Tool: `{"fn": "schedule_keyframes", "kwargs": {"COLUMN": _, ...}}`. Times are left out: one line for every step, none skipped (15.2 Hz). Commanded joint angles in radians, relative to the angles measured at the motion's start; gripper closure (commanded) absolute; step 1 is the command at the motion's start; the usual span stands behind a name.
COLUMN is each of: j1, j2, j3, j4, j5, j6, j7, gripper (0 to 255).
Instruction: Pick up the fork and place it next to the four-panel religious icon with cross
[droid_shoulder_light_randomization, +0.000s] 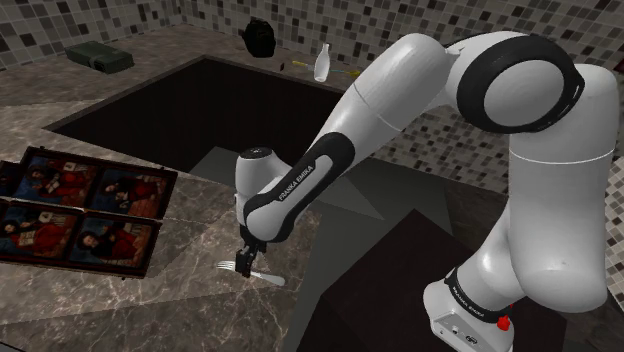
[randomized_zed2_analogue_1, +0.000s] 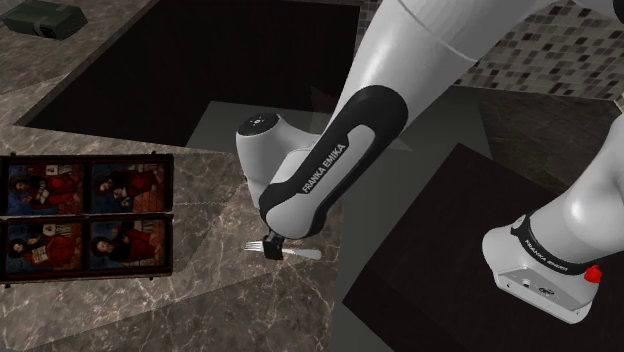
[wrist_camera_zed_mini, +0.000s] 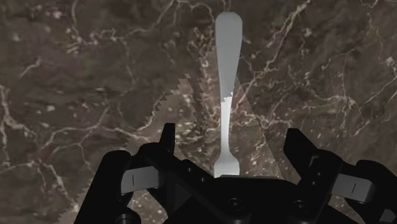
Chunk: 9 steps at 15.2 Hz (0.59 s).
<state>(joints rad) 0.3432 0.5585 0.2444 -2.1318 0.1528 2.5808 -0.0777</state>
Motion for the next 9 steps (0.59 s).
{"fn": "schedule_keyframes", "kwargs": {"j1": 0.007, "j2": 0.028, "j3": -0.002, "j4": 0.008, "j5": -0.003, "j6": 0.022, "j7": 0.001, "gripper": 0}}
{"fn": "schedule_keyframes", "kwargs": {"j1": 0.010, "j2": 0.040, "j3": -0.003, "j4": 0.010, "j5": -0.004, "j6": 0.032, "j7": 0.002, "gripper": 0}}
{"fn": "schedule_keyframes", "kwargs": {"j1": 0.013, "j2": 0.052, "j3": -0.004, "j4": 0.012, "j5": -0.005, "j6": 0.042, "j7": 0.002, "gripper": 0}}
{"fn": "schedule_keyframes", "kwargs": {"j1": 0.016, "j2": 0.064, "j3": -0.005, "j4": 0.014, "j5": -0.006, "j6": 0.052, "j7": 0.003, "gripper": 0}}
{"fn": "schedule_keyframes", "kwargs": {"j1": 0.020, "j2": 0.084, "j3": -0.007, "j4": 0.019, "j5": -0.008, "j6": 0.067, "j7": 0.004, "gripper": 0}}
{"fn": "schedule_keyframes", "kwargs": {"j1": 0.020, "j2": 0.084, "j3": -0.007, "j4": 0.018, "j5": -0.008, "j6": 0.067, "j7": 0.004, "gripper": 0}}
{"fn": "schedule_keyframes", "kwargs": {"j1": 0.020, "j2": 0.084, "j3": -0.007, "j4": 0.019, "j5": -0.008, "j6": 0.067, "j7": 0.004, "gripper": 0}}
{"fn": "schedule_keyframes", "kwargs": {"j1": 0.020, "j2": 0.084, "j3": -0.007, "j4": 0.019, "j5": -0.008, "j6": 0.067, "j7": 0.004, "gripper": 0}}
{"fn": "schedule_keyframes", "kwargs": {"j1": 0.020, "j2": 0.084, "j3": -0.007, "j4": 0.019, "j5": -0.008, "j6": 0.067, "j7": 0.004, "gripper": 0}}
